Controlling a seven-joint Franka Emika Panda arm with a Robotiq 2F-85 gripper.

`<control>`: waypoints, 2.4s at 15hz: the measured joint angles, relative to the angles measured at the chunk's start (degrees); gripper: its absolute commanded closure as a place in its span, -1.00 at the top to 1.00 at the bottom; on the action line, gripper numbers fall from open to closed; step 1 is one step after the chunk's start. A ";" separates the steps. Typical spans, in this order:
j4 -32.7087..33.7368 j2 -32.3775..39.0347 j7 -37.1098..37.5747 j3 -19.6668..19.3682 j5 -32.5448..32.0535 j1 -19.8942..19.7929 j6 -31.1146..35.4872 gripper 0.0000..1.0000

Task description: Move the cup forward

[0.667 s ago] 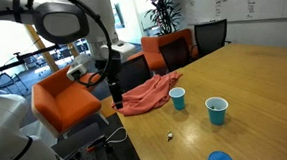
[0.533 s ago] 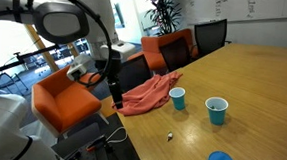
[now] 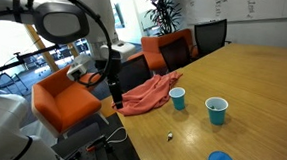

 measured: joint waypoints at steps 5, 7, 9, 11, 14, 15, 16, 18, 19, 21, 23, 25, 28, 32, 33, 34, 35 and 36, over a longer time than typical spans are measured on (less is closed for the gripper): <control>0.05 1.20 1.38 1.12 1.46 0.18 3.48 1.00; 0.21 2.96 3.12 2.58 2.38 0.60 8.11 1.00; 0.75 5.40 5.72 4.17 2.47 1.09 13.00 1.00; 2.27 8.82 8.56 5.71 2.40 1.28 17.12 1.00; 6.52 15.13 11.76 7.11 2.03 1.33 20.33 1.00; 8.38 17.57 12.45 7.31 1.87 1.37 20.82 1.00; 10.42 20.21 13.27 7.47 1.41 1.43 21.31 1.00; 15.30 26.44 15.70 7.67 -0.07 1.69 22.17 1.00; 17.85 29.57 17.14 7.70 -0.70 1.88 22.49 1.00; 22.88 35.49 19.43 7.69 -1.22 2.62 23.07 1.00; 27.33 40.81 21.28 7.64 -1.38 3.69 24.11 1.00; 31.28 45.69 24.07 7.51 -1.40 5.17 25.07 1.00; 35.91 51.75 28.07 6.24 -1.41 7.89 26.91 1.00; 39.88 58.41 32.24 3.68 -1.42 11.28 30.08 1.00; 40.62 59.76 33.16 3.11 -1.41 11.96 30.62 1.00; 41.27 60.97 33.88 2.68 -1.41 12.52 30.89 1.00; 41.87 62.05 34.50 2.23 -1.41 13.08 31.00 1.00; 42.39 62.99 35.16 1.83 -1.41 13.58 31.06 1.00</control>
